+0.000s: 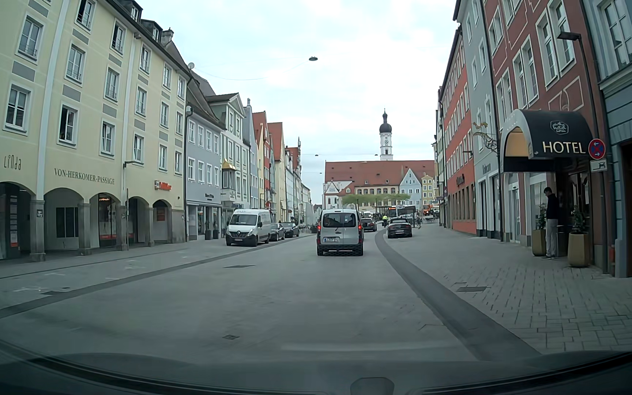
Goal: Follow the waypoints while adhering to traffic rules and regulations
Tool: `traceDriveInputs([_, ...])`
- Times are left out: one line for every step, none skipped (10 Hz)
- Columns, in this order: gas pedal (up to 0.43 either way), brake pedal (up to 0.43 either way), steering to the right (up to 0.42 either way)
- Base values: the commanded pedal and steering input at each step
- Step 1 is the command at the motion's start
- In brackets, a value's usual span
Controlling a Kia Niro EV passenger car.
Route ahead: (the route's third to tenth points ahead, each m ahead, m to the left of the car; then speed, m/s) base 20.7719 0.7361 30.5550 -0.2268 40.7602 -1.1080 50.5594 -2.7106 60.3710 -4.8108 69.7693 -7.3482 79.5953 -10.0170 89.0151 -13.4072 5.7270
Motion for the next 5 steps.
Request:
traceDriveInputs([0.039, 0.000, 0.009])
traceDriveInputs([0.039, 0.000, 0.009])
traceDriveInputs([0.039, 0.000, 0.012])
traceDriveInputs([0.039, 0.000, 0.013])
traceDriveInputs([0.039, 0.000, 0.013])
